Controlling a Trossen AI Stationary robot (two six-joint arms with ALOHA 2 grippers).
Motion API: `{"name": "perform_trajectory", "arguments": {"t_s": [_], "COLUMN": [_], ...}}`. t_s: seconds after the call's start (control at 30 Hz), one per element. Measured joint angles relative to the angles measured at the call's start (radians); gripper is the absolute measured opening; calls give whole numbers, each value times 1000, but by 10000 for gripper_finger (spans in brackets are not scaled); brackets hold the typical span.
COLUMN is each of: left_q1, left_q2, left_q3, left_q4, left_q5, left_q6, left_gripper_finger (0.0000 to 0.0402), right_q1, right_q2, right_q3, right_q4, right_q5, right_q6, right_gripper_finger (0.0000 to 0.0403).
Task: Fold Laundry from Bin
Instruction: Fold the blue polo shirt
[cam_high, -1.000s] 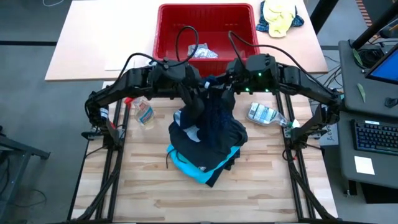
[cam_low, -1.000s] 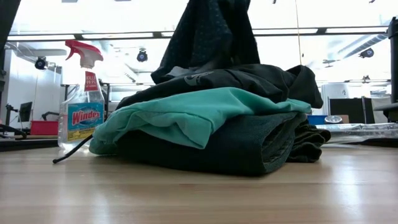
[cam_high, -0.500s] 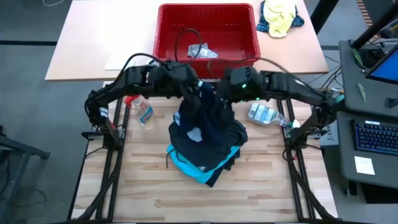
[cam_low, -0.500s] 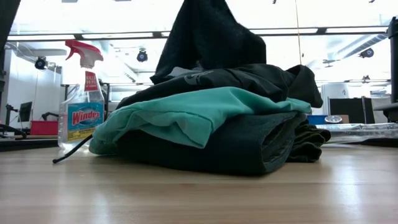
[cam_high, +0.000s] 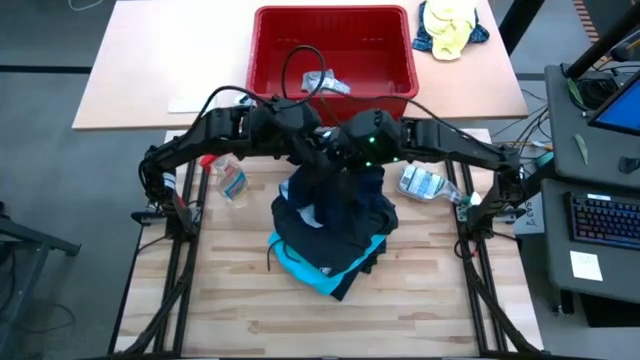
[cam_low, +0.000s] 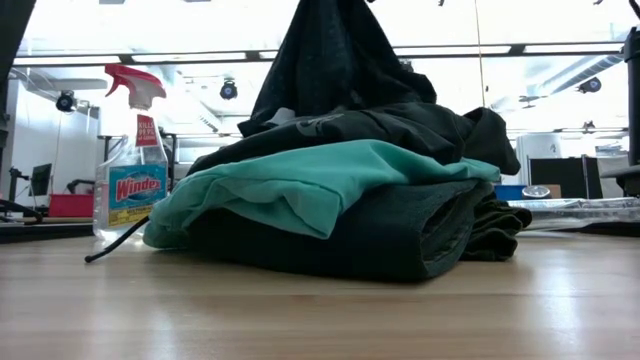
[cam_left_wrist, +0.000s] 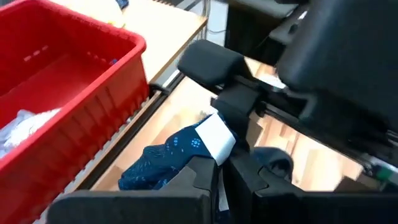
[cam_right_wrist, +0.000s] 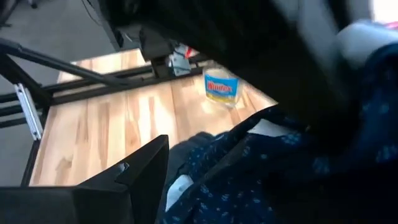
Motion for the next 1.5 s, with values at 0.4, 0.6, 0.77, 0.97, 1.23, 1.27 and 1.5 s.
{"name": "perform_trajectory", "arguments": {"t_s": [0.4, 0.6, 0.77, 0.97, 1.23, 1.27, 1.5], "left_q1": [-17, -23, -24, -24, -30, -35, -86], "left_q2": [-3, -5, -27, -102, -188, -196, -208], "left_q3": [3, 5, 5, 3, 3, 3, -1], "left_q4": [1, 1, 2, -8, -91, -101, -123], "left_q5": [92, 100, 113, 113, 109, 108, 105], "left_q6": [27, 27, 34, 48, 126, 135, 177], "left_gripper_finger": [1, 2, 10, 60, 130, 136, 150], "right_q1": [0, -1, 0, -10, -54, -60, -69], "right_q2": [-6, -7, -14, -63, -147, -155, -196], "right_q3": [-2, 0, 2, 4, 4, 4, -38], "right_q4": [35, 38, 51, 67, 162, 172, 232], "right_q5": [37, 45, 40, 37, -62, -80, -131], "right_q6": [-47, -78, -96, -133, -171, -170, -157], "right_gripper_finger": [167, 42, 12, 10, 10, 10, 9]}}
